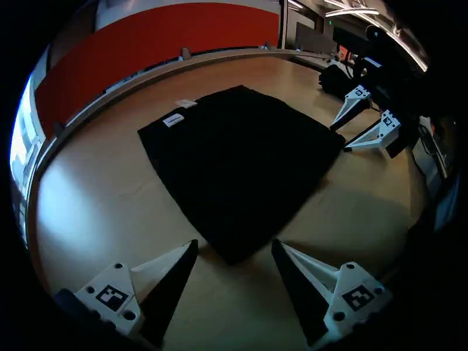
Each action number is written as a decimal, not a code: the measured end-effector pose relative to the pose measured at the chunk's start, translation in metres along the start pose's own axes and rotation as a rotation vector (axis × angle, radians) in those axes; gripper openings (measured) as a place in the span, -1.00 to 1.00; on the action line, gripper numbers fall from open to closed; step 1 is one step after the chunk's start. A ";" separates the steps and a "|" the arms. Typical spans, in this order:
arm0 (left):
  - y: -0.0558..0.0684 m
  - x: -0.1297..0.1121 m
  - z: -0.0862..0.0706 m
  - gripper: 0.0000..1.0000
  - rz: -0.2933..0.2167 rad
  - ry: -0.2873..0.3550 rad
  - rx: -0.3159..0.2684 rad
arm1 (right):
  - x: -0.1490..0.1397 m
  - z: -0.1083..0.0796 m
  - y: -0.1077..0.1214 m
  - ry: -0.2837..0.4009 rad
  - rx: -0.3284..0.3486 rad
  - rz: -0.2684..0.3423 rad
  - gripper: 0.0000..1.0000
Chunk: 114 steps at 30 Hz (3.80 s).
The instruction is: Fold towel
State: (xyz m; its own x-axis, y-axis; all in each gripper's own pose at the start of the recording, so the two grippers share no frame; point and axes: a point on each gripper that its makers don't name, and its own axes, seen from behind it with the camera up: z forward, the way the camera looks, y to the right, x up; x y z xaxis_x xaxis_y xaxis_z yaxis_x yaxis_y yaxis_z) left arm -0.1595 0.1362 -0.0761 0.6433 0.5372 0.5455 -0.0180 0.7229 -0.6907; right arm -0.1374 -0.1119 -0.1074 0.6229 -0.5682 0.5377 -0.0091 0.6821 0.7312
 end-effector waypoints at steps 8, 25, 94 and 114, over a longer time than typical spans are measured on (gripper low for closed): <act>0.005 0.000 0.001 0.57 0.007 -0.012 -0.006 | 0.000 0.000 0.000 -0.002 0.004 0.001 0.03; 0.011 0.002 0.003 -0.60 -0.001 -0.029 0.008 | -0.002 -0.002 0.000 -0.005 -0.003 0.006 -0.66; 0.065 0.037 -0.115 -0.73 -0.188 -0.007 -0.057 | 0.033 -0.123 -0.043 0.066 0.032 -0.001 -0.69; 0.074 0.036 -0.128 -0.73 -0.200 -0.006 -0.072 | 0.026 -0.137 -0.063 0.050 0.055 0.011 -0.69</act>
State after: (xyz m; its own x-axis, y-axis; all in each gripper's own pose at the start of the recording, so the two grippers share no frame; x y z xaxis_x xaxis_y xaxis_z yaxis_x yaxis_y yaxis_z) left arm -0.0392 0.1537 -0.1683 0.6243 0.3889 0.6775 0.1640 0.7827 -0.6004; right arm -0.0137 -0.1064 -0.1968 0.6609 -0.5362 0.5251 -0.0578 0.6612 0.7479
